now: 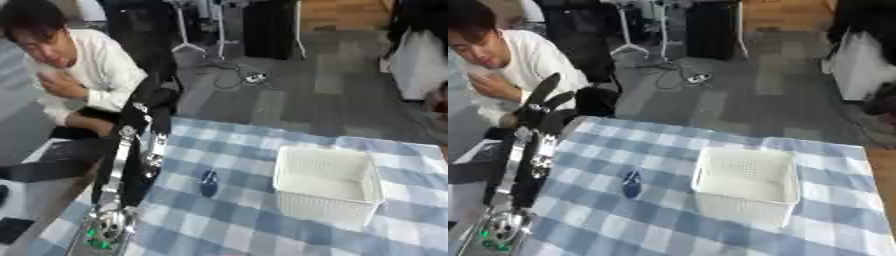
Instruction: Pick up objects on the table and place them in the box.
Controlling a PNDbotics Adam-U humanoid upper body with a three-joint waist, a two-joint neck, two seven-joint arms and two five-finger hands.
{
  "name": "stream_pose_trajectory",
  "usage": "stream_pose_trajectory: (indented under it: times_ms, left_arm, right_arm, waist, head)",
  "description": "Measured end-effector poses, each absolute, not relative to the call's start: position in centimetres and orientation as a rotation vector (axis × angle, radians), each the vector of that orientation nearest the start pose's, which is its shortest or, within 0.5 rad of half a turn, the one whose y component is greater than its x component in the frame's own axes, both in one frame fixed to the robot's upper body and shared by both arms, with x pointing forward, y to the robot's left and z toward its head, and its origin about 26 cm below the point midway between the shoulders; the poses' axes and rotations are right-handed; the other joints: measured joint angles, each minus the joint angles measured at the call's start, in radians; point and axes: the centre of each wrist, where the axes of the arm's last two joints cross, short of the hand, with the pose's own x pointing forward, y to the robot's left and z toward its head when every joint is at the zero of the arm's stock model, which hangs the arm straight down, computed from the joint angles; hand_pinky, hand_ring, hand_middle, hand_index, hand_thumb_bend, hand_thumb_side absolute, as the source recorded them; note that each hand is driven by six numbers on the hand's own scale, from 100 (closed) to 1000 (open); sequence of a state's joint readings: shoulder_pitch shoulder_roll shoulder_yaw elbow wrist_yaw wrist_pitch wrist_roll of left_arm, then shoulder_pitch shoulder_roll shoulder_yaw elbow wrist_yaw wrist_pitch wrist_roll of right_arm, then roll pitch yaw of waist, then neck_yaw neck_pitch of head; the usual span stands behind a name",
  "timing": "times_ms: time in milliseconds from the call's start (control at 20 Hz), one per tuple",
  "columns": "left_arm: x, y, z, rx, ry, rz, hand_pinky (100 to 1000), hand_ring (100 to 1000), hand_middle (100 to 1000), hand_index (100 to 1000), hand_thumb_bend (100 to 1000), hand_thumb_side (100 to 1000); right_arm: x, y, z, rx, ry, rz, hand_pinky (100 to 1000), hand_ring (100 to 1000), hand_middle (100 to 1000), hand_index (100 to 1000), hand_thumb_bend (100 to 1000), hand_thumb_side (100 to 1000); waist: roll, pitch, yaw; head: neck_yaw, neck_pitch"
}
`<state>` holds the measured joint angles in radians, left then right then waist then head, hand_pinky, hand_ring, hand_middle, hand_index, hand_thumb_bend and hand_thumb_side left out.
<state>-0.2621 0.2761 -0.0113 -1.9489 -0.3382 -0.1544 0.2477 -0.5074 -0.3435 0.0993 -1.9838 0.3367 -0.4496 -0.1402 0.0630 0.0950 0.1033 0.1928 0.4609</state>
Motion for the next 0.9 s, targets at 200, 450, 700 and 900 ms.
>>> stream_pose_trajectory:
  times_ms: [200, 450, 700, 900]
  left_arm:
    - [30.5, 25.7, 17.3, 0.610, -2.366, -0.302, 801, 895, 1000, 1000, 819, 953]
    - [32.2, 27.1, 17.4, 0.844, -2.093, -0.517, 822, 897, 1000, 1000, 868, 942]
    - [34.5, 28.9, 18.3, 1.008, -1.683, -0.898, 811, 904, 1000, 1000, 831, 877]
    - [36.5, 30.0, 19.2, 0.992, -1.389, -1.146, 777, 912, 1000, 1000, 789, 808]
  right_arm:
    - [31.3, -21.7, 25.0, 0.395, 3.169, -0.706, 534, 516, 576, 641, 211, 1000]
    - [31.3, -21.7, 24.9, 0.405, 3.175, -0.723, 535, 518, 576, 641, 216, 1000]
    - [31.2, -21.9, 24.7, 0.417, 3.186, -0.745, 535, 518, 576, 641, 219, 1000]
    - [31.2, -21.9, 24.6, 0.419, 3.187, -0.768, 534, 518, 575, 641, 219, 1000]
  waist:
    - [0.000, 0.000, -0.001]
    - [0.010, -0.007, -0.003]
    - [0.026, -0.019, -0.004]
    - [0.036, -0.025, -0.009]
  head:
    - [0.000, -0.001]
    - [0.000, 0.004]
    - [0.000, 0.023]
    - [0.000, 0.038]
